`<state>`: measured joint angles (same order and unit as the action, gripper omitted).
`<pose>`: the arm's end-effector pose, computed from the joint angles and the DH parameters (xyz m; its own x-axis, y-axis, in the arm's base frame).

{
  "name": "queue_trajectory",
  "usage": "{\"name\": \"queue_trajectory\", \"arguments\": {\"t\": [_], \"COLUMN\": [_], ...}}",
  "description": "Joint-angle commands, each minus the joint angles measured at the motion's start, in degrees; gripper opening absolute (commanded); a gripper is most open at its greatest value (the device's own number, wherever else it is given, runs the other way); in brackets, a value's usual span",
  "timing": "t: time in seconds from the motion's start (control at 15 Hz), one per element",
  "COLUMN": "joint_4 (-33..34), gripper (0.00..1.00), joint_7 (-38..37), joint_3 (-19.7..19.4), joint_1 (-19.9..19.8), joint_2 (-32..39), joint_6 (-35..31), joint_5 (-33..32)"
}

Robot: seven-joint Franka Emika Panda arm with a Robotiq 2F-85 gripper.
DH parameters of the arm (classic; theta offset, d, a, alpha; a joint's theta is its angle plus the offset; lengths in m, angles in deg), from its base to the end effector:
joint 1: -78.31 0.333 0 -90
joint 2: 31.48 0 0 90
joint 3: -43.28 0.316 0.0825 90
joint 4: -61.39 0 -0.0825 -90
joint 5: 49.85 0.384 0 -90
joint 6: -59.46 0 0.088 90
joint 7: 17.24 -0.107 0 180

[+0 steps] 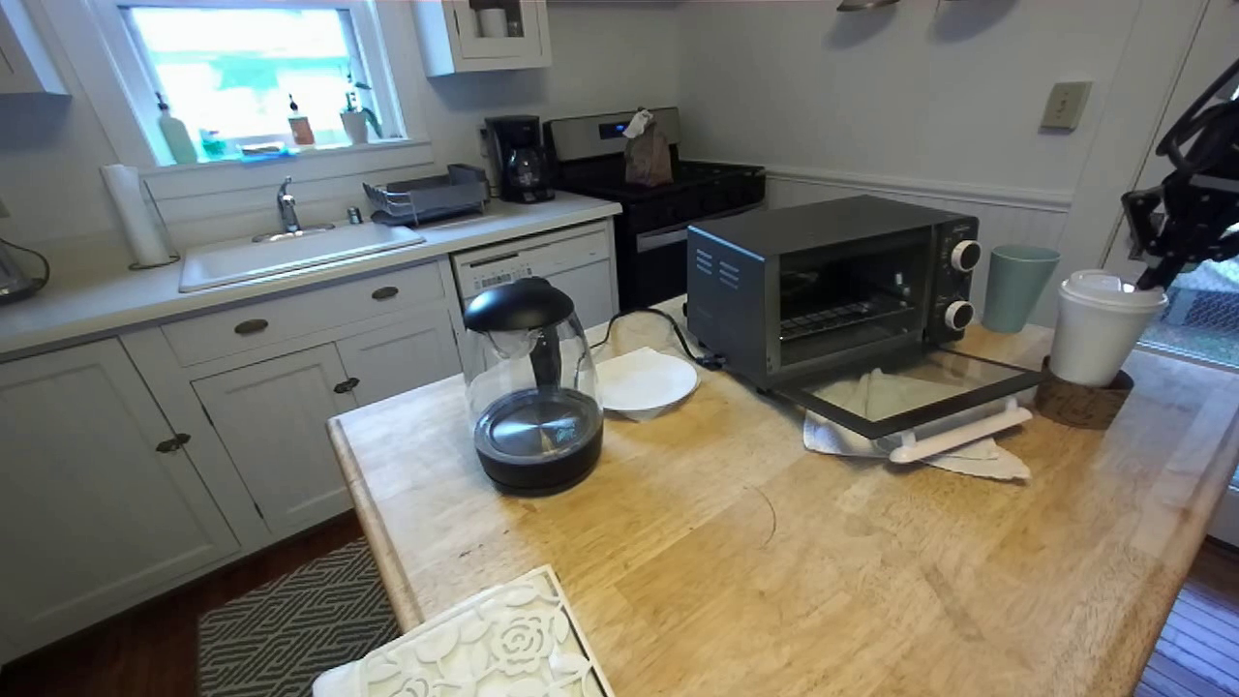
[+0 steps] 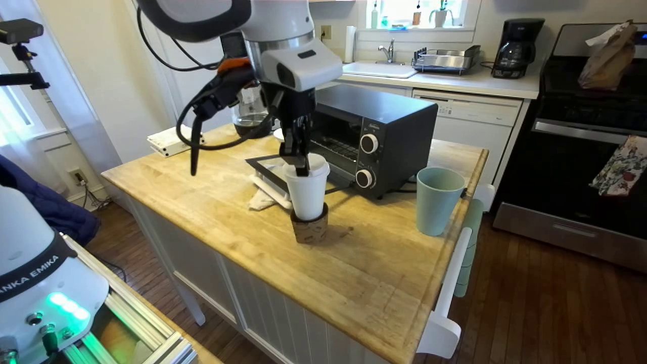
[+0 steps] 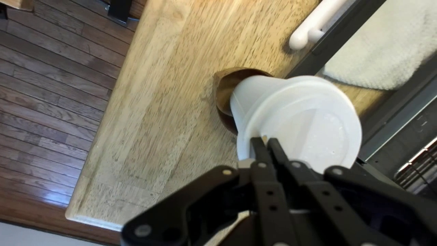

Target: Pick up the white coffee cup and put it on the oven

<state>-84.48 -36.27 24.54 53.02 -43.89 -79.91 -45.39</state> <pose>0.3228 -0.3092 0.3527 0.4023 -0.9146 0.0406 -0.9032 -0.4037 -0.1458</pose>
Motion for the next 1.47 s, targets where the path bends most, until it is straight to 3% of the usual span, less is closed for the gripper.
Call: {"name": "queue_trajectory", "arguments": {"t": [0.0, 0.33, 0.67, 1.07, 1.4], "joint_4": [5.6, 15.4, 30.9, 50.8, 64.5], "gripper": [0.01, 0.01, 0.01, 0.01, 0.01], "joint_7": [1.8, 2.8, 3.6, 2.6, 1.7], "joint_3": [-0.2, 1.0, 2.5, 2.9, 4.0], "joint_1": [0.7, 2.0, 5.2, 9.3, 9.4], "joint_2": [-1.2, -2.6, 0.3, 14.0, 27.9], "joint_6": [8.4, 17.3, 25.9, 29.1, 32.2], "joint_5": [-0.5, -1.6, -0.6, 3.9, 8.8]}}
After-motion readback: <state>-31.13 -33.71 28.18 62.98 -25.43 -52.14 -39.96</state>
